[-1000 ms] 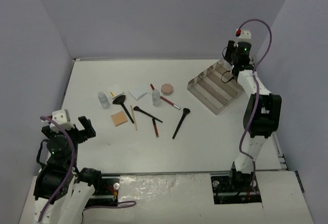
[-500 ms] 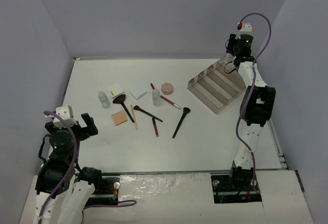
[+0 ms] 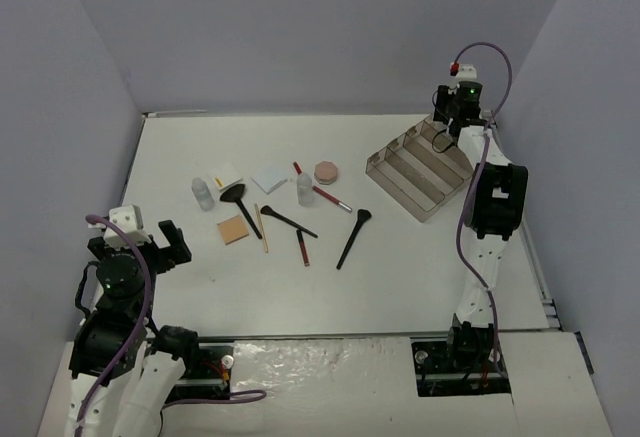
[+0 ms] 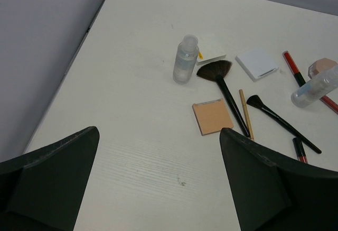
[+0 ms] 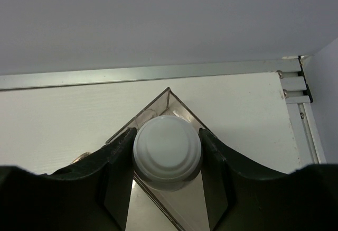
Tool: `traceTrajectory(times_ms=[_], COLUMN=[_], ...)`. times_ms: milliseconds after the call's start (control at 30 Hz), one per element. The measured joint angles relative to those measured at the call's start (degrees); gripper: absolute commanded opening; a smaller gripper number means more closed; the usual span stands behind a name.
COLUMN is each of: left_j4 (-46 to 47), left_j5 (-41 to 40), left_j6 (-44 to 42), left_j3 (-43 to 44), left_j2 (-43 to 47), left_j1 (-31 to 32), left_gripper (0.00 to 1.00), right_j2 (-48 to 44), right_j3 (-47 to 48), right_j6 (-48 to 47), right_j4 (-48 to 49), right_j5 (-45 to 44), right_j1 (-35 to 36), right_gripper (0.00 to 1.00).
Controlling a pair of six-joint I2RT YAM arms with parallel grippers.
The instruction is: Organize the makeup
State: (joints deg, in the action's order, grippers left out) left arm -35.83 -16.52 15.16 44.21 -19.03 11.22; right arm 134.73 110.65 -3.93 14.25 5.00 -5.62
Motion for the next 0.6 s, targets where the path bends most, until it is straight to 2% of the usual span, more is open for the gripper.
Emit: traceTrajectory(times_ms=[100,300,467,600], left_j4=[0.0,0.0,0.0,0.0], left_j5=[0.0,0.0,0.0,0.0], left_j6=[0.0,0.0,0.0,0.0], left_j3=[0.0,0.0,0.0,0.0], left_j2=[0.0,0.0,0.0,0.0], left_j1=[0.0,0.0,0.0,0.0], left_gripper=[0.97,0.97,0.97,0.97], right_j2=[0.2,0.2,-0.5,-1.1], right_j3=[-0.4,-2.0,-5.0,-8.2], right_j6=[-0.1,-0.2,-0.4,-0.5], right_j4=[0.1,2.8,6.8,7.4], right_j5=[0.7,1.4,2.1,2.7], right_j1=[-0.1,-0.4,-0.4,-0.4], right_gripper=[0.06,0.32,0.73,0.95])
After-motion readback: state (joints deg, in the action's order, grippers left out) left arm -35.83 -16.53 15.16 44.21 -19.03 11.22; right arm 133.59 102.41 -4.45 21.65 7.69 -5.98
